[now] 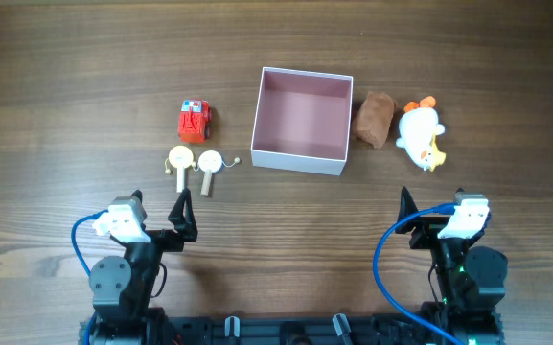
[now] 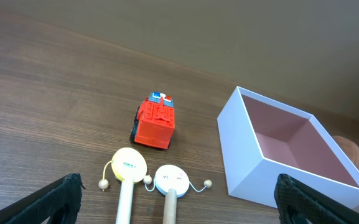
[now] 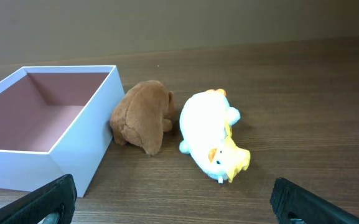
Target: Pack container
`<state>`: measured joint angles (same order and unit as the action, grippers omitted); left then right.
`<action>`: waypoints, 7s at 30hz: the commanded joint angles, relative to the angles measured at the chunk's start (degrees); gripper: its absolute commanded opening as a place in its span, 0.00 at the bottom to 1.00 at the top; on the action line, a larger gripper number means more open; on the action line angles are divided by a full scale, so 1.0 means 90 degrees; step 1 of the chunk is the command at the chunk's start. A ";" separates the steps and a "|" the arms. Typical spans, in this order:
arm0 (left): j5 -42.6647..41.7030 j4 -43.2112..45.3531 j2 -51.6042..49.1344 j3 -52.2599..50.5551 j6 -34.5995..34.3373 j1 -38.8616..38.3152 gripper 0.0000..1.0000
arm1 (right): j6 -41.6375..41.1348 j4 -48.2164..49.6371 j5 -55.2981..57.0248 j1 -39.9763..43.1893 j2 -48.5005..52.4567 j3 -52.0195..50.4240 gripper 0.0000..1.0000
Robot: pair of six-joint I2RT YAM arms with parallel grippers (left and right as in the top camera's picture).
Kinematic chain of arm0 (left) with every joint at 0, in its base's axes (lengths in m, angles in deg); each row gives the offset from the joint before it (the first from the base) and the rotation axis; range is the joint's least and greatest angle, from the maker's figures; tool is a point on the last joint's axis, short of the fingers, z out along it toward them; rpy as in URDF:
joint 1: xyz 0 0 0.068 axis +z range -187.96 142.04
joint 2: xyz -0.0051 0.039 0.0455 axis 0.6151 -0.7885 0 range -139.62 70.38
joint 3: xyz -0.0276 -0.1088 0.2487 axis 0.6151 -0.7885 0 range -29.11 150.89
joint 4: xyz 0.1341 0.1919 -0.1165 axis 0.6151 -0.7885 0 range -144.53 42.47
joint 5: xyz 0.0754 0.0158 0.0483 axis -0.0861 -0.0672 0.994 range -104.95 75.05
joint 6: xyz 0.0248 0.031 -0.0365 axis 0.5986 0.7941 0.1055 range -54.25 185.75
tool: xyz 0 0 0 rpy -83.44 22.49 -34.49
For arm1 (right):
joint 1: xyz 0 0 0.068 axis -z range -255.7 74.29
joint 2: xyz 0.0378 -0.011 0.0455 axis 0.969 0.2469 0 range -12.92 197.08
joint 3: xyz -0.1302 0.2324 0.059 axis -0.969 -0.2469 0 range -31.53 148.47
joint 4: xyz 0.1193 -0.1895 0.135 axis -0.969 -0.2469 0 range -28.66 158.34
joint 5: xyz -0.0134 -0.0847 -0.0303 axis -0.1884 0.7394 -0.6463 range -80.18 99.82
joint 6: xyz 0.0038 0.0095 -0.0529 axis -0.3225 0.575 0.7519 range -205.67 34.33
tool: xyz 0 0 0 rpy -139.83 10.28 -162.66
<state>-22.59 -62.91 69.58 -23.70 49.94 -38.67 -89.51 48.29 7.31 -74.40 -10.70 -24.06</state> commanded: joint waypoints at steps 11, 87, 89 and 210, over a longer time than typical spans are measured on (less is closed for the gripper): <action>-0.0075 0.0019 0.0053 -0.0063 -0.0010 -0.0034 1.00 | -0.0090 0.0027 0.0087 0.0027 -0.0097 -0.0044 1.00; 0.0355 -0.3541 -0.8340 0.7113 0.0061 0.0682 1.00 | -0.0245 -0.3473 -0.1430 0.0053 1.1604 0.8949 0.92; 0.0355 -0.3541 -0.8340 0.7113 0.0061 0.0682 1.00 | -0.0765 -0.3388 -0.1428 0.0053 1.1606 0.8949 0.89; 0.0357 -0.3538 -0.8340 0.7113 0.0061 0.0682 1.00 | -0.0097 -0.3106 -0.0493 0.0520 1.2922 0.8179 0.69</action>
<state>-19.51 -94.73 -5.39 39.11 49.98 -32.79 -90.76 19.74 4.87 -69.38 102.49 49.92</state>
